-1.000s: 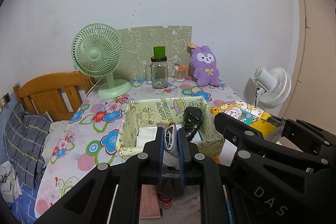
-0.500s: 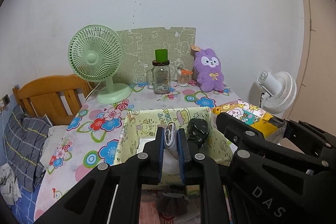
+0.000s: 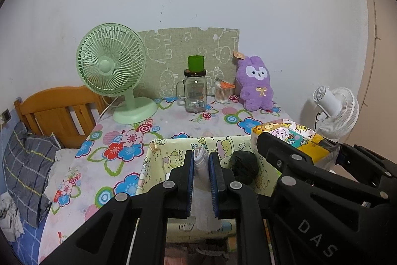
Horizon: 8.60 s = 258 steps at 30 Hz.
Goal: Organize soft objects
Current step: 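Lift the beige cloth with the left tool while the right tool carries the tissue pack over the box, then drop the beige cloth into the box with the left tool while the right tool releases the tissue pack, then withdraw both tools from the box toward the remaining items beside it, then grasp the grey drawstring pouch with the left tool while the right tool grasps the green tissue box, then lift the grey pouch with the left tool while the right tool carries the green tissue box over the box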
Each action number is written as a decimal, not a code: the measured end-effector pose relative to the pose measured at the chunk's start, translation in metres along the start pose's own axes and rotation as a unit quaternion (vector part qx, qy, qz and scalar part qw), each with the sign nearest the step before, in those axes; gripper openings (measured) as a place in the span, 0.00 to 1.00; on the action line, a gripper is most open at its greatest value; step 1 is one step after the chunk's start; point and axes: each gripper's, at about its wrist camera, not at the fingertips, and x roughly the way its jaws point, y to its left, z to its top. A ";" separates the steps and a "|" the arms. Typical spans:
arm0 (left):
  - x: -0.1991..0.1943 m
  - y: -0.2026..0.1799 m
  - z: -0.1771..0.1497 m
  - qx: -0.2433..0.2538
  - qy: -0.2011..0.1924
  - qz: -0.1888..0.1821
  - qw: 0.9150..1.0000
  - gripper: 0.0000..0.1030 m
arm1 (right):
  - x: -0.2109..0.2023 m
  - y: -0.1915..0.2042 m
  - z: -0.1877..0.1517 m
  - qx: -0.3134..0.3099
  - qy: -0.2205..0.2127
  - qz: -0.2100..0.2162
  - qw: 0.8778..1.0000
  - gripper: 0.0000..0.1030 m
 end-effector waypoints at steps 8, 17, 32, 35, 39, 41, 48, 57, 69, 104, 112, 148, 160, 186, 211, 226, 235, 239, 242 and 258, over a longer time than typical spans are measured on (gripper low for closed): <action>0.026 0.006 0.003 -0.003 0.014 -0.001 1.000 0.09 | 0.025 -0.001 0.005 -0.001 0.011 -0.002 1.000 0.51; 0.051 0.016 0.000 -0.006 0.037 0.007 0.999 0.11 | 0.058 0.003 0.004 -0.001 0.034 0.008 0.999 0.52; 0.079 0.024 -0.007 -0.009 0.064 -0.004 0.998 0.73 | 0.095 0.009 0.001 -0.007 0.063 0.019 0.998 0.52; 0.082 0.024 -0.008 -0.007 0.069 -0.003 0.998 0.78 | 0.099 0.009 0.000 -0.008 0.068 0.023 0.997 0.52; 0.085 0.026 -0.010 -0.008 0.075 0.001 0.997 0.82 | 0.107 0.008 -0.002 -0.005 0.076 0.028 0.997 0.53; 0.085 0.026 -0.011 -0.008 0.076 0.001 0.997 0.85 | 0.109 0.007 -0.002 -0.001 0.081 0.033 0.996 0.62; 0.081 0.024 -0.011 -0.004 0.073 0.000 0.997 0.89 | 0.103 0.011 -0.003 -0.011 0.072 0.040 0.997 0.76; 0.069 0.021 -0.012 -0.006 0.072 0.000 0.997 0.96 | 0.089 0.008 -0.006 -0.008 0.069 0.031 0.997 0.82; 0.044 0.011 -0.010 -0.003 0.055 -0.008 0.998 1.00 | 0.054 0.004 -0.005 -0.005 0.044 0.013 0.999 0.90; -0.036 -0.017 -0.029 0.001 0.011 -0.020 1.000 1.00 | -0.039 0.000 -0.024 -0.009 -0.001 0.003 1.000 0.95; -0.044 -0.021 -0.040 -0.002 0.014 -0.023 1.000 1.00 | -0.051 0.001 -0.035 -0.012 -0.002 0.006 1.000 0.95; -0.053 -0.028 -0.103 0.003 0.022 -0.019 1.000 0.99 | -0.058 0.002 -0.099 -0.022 0.026 -0.001 0.999 0.96; -0.033 -0.030 -0.122 0.013 0.048 -0.027 0.998 0.99 | -0.042 -0.010 -0.123 0.003 0.037 0.000 0.999 0.96; 0.027 -0.006 -0.140 -0.014 0.125 -0.023 0.992 0.91 | 0.007 -0.013 -0.139 0.012 0.080 -0.004 0.997 0.96; 0.045 -0.011 -0.138 0.006 0.127 0.019 0.992 0.59 | 0.035 -0.026 -0.143 0.030 0.108 -0.003 0.994 0.96; 0.032 -0.001 -0.140 -0.016 0.131 0.010 0.991 0.43 | 0.026 -0.018 -0.142 0.036 0.105 0.011 0.994 0.96; 0.027 0.012 -0.138 -0.034 0.126 0.018 0.991 0.42 | 0.026 -0.005 -0.137 0.022 0.097 0.014 0.995 0.96; 0.030 0.017 -0.135 -0.040 0.125 0.020 0.991 0.42 | 0.029 -0.003 -0.134 0.021 0.095 0.010 0.995 0.96; 0.033 0.017 -0.134 -0.042 0.127 0.020 0.991 0.42 | 0.034 -0.003 -0.132 0.023 0.096 0.003 0.995 0.96; 0.043 0.016 -0.135 -0.041 0.134 0.018 0.990 0.42 | 0.056 0.000 -0.129 0.020 0.101 -0.010 0.995 0.95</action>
